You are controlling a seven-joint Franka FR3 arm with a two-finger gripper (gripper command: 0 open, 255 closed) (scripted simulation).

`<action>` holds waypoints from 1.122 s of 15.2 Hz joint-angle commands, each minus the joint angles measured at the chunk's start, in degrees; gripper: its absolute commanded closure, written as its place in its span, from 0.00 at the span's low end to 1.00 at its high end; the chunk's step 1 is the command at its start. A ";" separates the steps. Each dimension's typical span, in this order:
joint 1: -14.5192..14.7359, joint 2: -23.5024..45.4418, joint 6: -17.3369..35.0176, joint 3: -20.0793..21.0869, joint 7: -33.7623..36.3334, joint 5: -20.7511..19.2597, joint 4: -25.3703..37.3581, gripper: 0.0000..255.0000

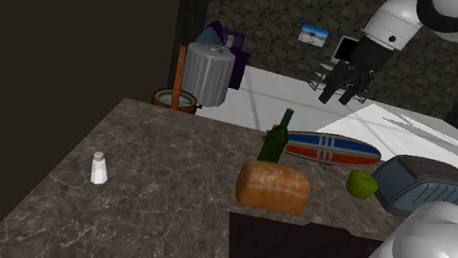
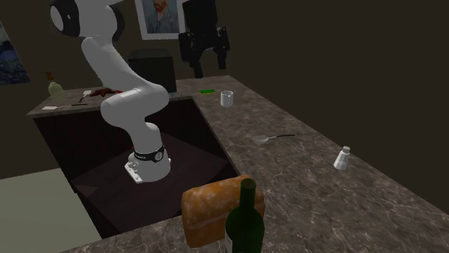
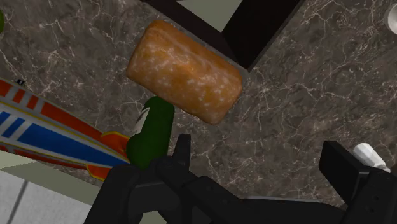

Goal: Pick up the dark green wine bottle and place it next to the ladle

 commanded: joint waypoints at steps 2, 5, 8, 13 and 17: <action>-0.09 1.18 1.22 -0.93 -1.45 -0.49 -0.28 0.00; -0.29 5.17 4.85 -3.69 -5.72 -1.81 -0.64 0.00; -0.43 9.77 8.36 -6.37 -9.93 -2.81 -0.24 0.00; -0.45 18.62 13.73 -10.57 -16.93 -3.57 2.10 0.00; -0.32 26.56 17.32 -13.63 -22.61 -3.15 5.46 0.00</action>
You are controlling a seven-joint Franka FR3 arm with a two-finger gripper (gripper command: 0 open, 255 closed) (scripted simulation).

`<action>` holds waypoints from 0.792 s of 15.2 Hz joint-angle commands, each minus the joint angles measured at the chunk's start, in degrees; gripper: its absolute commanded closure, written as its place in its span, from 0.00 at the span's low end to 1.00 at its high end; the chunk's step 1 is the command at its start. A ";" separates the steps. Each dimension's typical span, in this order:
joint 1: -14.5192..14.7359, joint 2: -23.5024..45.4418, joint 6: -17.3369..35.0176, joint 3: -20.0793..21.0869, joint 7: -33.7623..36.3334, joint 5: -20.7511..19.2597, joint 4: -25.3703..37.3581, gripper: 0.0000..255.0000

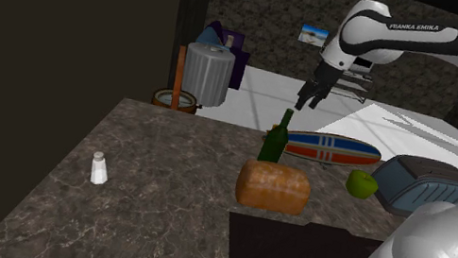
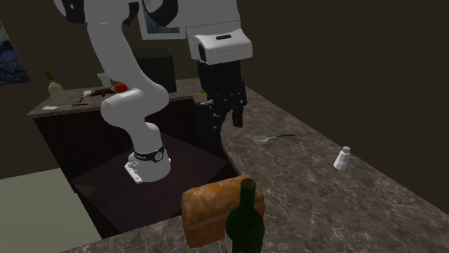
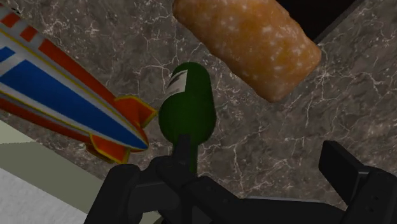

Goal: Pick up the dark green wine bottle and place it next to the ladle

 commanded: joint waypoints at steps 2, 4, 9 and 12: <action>0.08 6.67 2.43 -2.32 -4.64 0.74 3.44 0.00; 0.10 11.01 3.68 -3.59 -7.57 1.60 5.94 0.00; -0.04 16.53 6.29 -4.73 -11.04 3.05 8.10 0.00; 0.02 17.27 8.53 -4.71 -11.24 3.34 6.56 0.00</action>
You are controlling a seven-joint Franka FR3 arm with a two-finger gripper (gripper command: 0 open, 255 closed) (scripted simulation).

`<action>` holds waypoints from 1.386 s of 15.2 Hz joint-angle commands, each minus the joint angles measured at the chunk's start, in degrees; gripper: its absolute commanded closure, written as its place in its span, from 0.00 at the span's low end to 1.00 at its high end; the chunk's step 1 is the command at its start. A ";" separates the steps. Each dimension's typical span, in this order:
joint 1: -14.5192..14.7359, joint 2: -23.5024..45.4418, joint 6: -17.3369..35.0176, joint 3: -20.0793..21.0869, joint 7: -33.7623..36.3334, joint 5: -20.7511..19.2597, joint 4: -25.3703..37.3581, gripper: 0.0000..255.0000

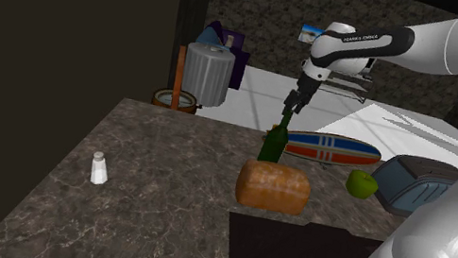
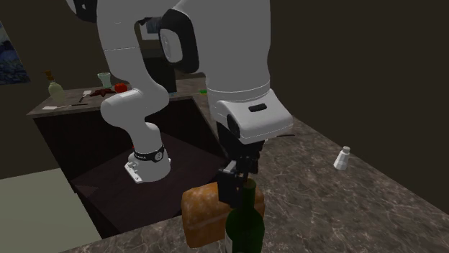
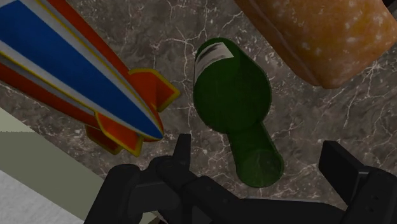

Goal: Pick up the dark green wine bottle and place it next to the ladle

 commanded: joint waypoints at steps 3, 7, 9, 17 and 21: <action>0.04 0.98 2.93 -0.05 -0.43 0.40 -1.98 0.00; 0.04 0.99 2.93 -0.05 -0.43 0.41 -1.97 0.00; 0.04 0.99 2.93 -0.05 -0.43 0.41 -1.97 0.00; 0.04 0.98 2.91 -0.05 -0.43 0.40 -1.96 1.00; 0.04 0.75 2.17 -0.03 -0.31 0.30 -1.45 1.00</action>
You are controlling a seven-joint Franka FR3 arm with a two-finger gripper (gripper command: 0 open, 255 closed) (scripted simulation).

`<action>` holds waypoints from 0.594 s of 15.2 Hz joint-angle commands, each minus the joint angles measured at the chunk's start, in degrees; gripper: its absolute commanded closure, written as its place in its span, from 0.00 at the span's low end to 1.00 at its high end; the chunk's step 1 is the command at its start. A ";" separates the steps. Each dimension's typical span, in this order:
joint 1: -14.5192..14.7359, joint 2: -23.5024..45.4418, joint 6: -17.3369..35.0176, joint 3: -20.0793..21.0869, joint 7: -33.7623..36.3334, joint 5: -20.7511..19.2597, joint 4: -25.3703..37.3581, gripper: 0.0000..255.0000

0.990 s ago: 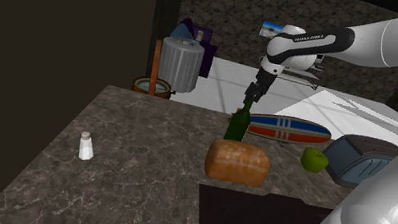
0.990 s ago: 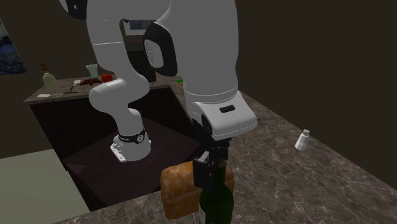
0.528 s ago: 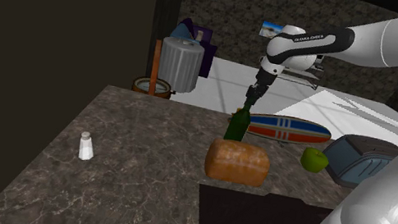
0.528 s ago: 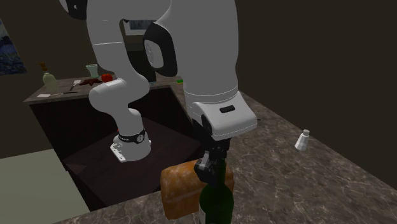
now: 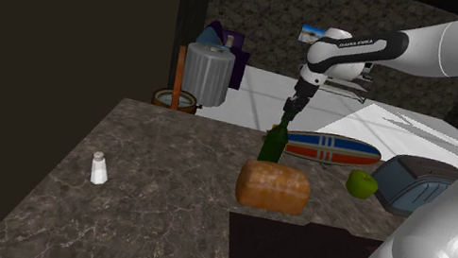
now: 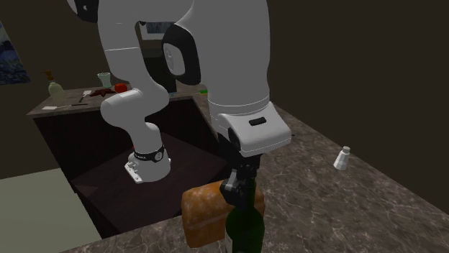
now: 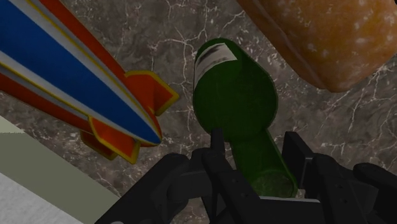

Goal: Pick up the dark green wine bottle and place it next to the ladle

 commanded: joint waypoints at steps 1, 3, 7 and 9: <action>-0.03 -0.36 -1.14 0.00 0.12 -0.15 0.81 1.00; -0.03 -0.75 -2.65 0.03 0.34 -0.33 1.95 1.00; -0.02 -1.42 -5.67 0.10 0.74 -0.62 4.35 1.00; -0.02 -1.67 -7.18 0.13 0.92 -0.73 5.62 1.00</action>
